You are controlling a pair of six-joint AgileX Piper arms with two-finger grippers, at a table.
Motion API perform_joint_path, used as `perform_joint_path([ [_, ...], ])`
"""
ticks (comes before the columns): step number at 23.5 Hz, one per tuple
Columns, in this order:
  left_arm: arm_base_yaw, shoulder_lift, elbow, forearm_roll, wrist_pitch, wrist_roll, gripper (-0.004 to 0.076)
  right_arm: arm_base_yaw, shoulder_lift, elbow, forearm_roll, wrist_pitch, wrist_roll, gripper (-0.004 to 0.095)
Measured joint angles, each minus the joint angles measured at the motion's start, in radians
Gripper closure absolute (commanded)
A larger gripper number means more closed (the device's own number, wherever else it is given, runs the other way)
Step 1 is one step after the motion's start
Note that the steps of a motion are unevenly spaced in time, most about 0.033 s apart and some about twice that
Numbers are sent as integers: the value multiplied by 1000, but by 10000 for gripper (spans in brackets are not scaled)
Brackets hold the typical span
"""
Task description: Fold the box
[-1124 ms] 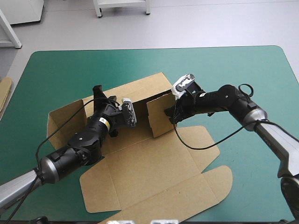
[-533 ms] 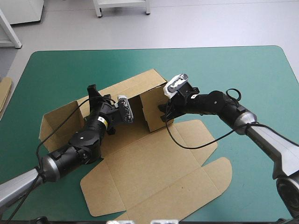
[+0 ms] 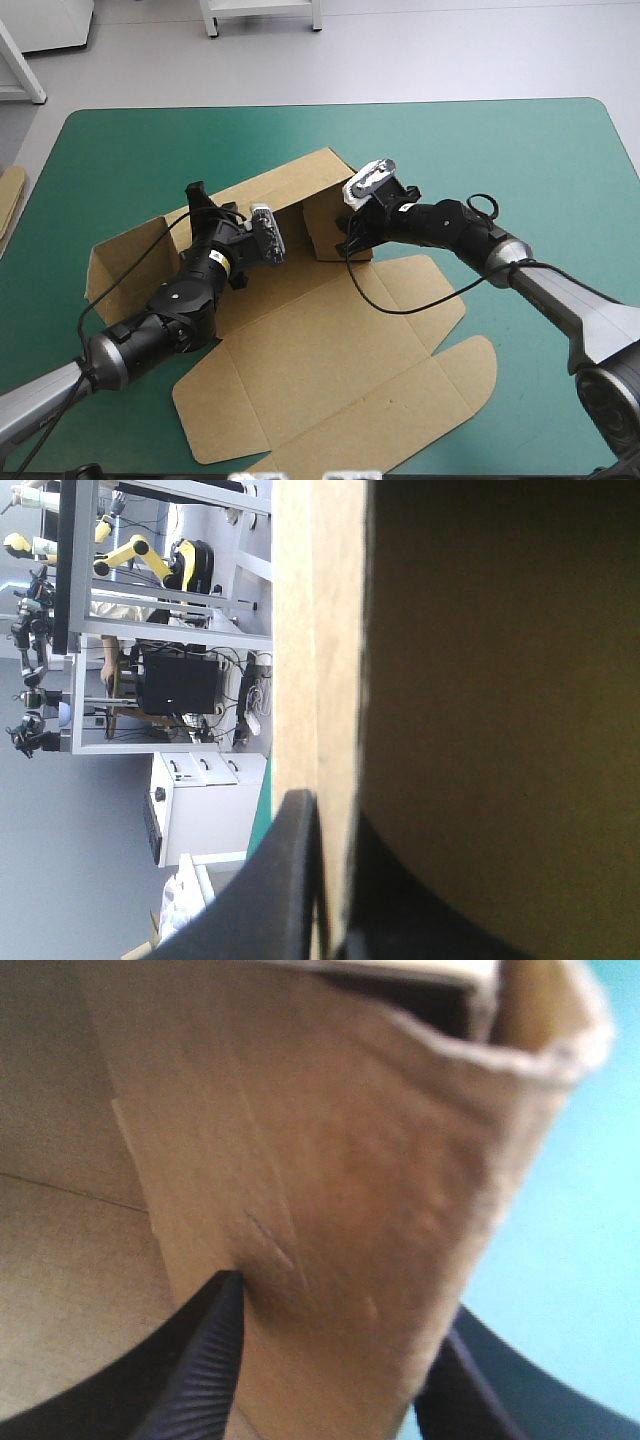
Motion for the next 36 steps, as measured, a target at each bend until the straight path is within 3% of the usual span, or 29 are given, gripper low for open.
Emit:
perform_joint_path([
  [4,0,0,0,1,1,-2,732,0,9,0,12,-26,-7,897],
  [5,0,0,1,1,3,-2,732,-1,12,0,16,-31,-10,919],
  [15,0,-1,2,-9,25,-6,710,13,36,-3,53,-81,-15,919],
  [20,-3,-27,2,-90,7,-9,463,17,38,-3,60,-82,-18,919],
  [22,-24,-37,4,-120,9,-11,416,18,38,-3,60,-82,-14,919],
  [36,-156,-42,10,-129,84,-17,414,18,40,-3,60,-90,20,917],
])
